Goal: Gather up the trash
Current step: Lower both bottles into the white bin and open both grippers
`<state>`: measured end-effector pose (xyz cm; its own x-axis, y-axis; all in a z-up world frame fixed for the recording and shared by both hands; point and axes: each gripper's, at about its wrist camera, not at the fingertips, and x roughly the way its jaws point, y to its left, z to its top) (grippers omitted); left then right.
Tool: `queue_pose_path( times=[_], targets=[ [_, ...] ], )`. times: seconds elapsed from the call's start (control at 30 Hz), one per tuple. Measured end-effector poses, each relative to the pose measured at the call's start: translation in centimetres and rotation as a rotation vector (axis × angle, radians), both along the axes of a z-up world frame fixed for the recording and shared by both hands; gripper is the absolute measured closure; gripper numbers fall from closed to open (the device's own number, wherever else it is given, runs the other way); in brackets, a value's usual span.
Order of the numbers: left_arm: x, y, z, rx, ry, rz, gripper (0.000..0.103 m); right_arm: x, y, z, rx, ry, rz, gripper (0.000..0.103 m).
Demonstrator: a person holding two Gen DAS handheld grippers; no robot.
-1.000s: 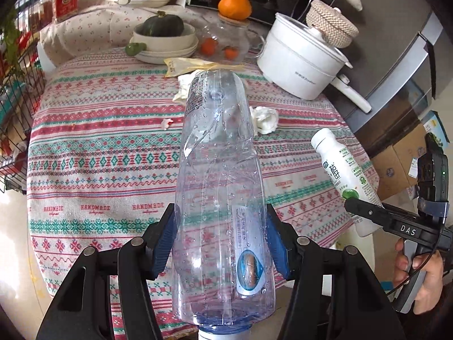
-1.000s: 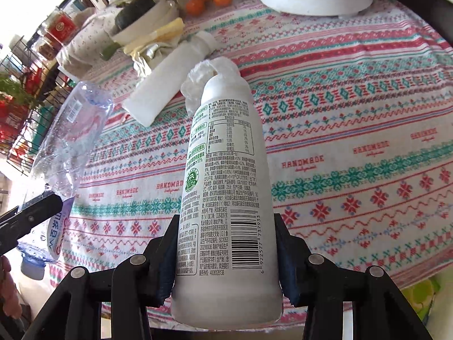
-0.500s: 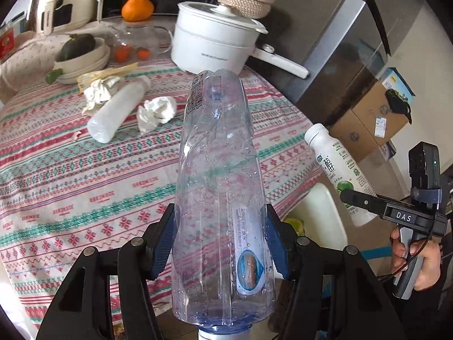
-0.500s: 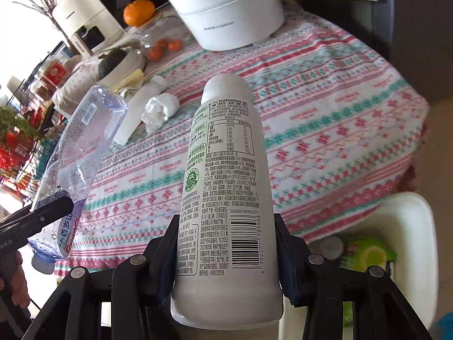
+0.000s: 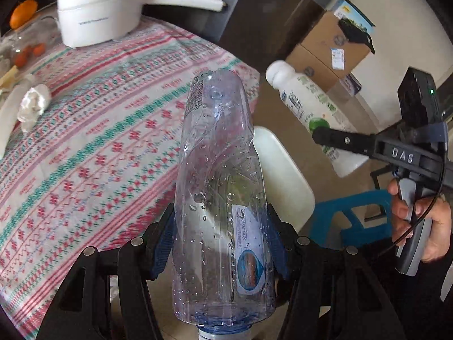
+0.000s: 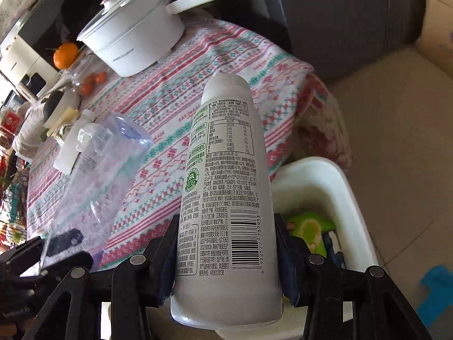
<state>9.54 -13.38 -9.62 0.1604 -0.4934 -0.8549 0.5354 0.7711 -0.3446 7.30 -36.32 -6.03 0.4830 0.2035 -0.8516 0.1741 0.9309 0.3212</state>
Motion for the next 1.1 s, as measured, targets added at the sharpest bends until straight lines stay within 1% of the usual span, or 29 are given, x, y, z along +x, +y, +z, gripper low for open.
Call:
queue_pose_path(
  times=[0.17, 0.3, 0.4, 0.63, 0.77, 0.87, 0.97, 1.1],
  targets=[
    [-1.5, -3.8, -3.4, 0.062, 0.058, -0.105, 0.041, -0.6, -1.8, 0.0, 0.000, -0.001, -0.044, 0.051],
    [-1.4, -5.1, -5.4, 0.105, 0.077, -0.125, 0.041, -0.9, -3.0, -0.5, 0.006, 0.018, -0.073, 0.051],
    [-0.8, -5.6, -6.2, 0.115, 0.075, -0.123, 0.041, -1.1, -3.6, -0.7, 0.002, 0.027, -0.080, 0.051],
    [0.9, -6.2, -6.9, 0.121, 0.051, -0.115, 0.040, -1.8, -4.9, -1.7, 0.002, 0.065, -0.112, 0.051],
    [1.3, -5.7, -7.2, 0.117, 0.061, -0.108, 0.040, -2.2, -5.6, -2.0, 0.009, 0.075, -0.133, 0.051],
    [1.3, -4.8, -6.6, 0.115, 0.046, -0.107, 0.040, -2.6, -5.9, -2.2, 0.008, 0.086, -0.147, 0.051],
    [0.9, -3.7, -5.5, 0.082, 0.022, -0.111, 0.030, -2.7, -6.0, -2.5, 0.016, 0.097, -0.152, 0.051],
    [1.1, -2.8, -4.5, 0.049, 0.010, -0.108, 0.029, -2.8, -6.0, -2.6, 0.018, 0.099, -0.155, 0.051]
  ],
)
